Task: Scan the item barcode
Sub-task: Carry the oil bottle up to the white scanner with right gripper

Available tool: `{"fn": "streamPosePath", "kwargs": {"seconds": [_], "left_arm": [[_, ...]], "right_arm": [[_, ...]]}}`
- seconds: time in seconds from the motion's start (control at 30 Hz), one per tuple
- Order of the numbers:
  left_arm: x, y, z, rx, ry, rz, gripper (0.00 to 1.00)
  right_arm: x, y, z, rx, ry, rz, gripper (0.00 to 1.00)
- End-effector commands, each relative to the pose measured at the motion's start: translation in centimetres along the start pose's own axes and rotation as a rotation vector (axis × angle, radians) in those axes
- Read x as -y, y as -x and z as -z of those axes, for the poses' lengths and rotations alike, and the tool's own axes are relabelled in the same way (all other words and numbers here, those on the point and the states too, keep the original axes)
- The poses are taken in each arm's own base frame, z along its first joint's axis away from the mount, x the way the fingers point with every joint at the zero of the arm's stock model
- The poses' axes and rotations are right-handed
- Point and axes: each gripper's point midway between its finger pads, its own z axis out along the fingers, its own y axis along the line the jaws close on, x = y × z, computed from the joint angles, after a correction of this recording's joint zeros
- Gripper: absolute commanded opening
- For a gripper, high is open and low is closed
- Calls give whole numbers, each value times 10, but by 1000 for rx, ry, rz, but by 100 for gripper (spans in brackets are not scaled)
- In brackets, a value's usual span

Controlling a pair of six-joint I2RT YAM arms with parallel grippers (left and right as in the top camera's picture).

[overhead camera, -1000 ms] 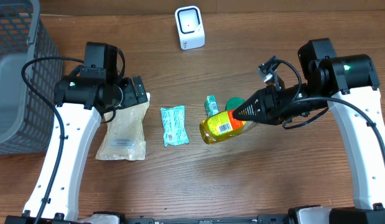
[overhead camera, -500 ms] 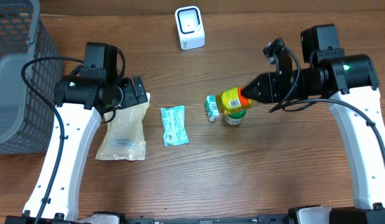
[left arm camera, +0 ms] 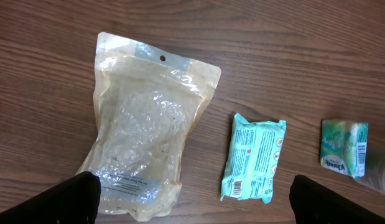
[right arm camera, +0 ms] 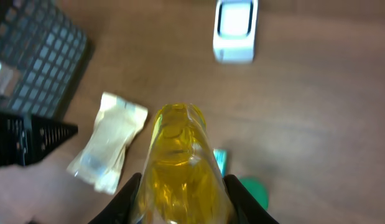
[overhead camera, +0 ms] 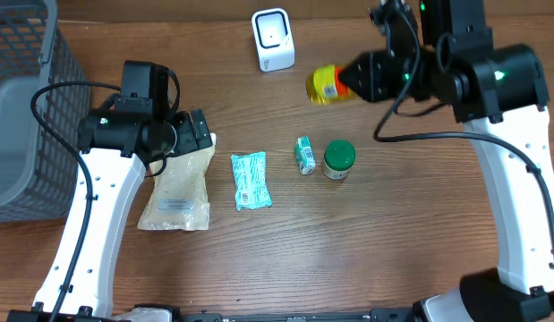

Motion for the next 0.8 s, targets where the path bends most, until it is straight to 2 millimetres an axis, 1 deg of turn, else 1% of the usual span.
{"fn": "streamPosePath", "kwargs": {"seconds": [0.0, 0.07, 0.2, 0.27, 0.3, 0.33, 0.43, 0.53, 0.63, 0.77], "left_arm": [[-1, 3, 2, 11, 3, -4, 100], [-1, 3, 2, 11, 4, -4, 99], [-1, 3, 2, 11, 3, -4, 100], [-1, 3, 2, 11, 3, -4, 100], [-1, 3, 2, 11, 3, -4, 100], [-1, 3, 2, 11, 3, -4, 100], [-1, 3, 2, 11, 3, -4, 99], [-1, 3, 2, 11, 3, -4, 100], [-1, 3, 2, 11, 3, -4, 100], [-1, 3, 2, 11, 3, -4, 99]], "right_arm": [[2, 21, -22, 34, -88, 84, 3], [4, 29, -43, 44, -125, 124, 3], [10, 50, -99, 92, -202, 191, 4], [13, 55, -127, 88, -248, 307, 4], [19, 58, -142, 86, -300, 379, 4], [25, 60, -153, 86, -344, 428, 4], [35, 70, -180, 96, -436, 565, 4], [41, 82, -201, 117, -496, 702, 4], [42, 95, -216, 159, -519, 785, 4], [42, 111, -232, 221, -548, 884, 4]]}}
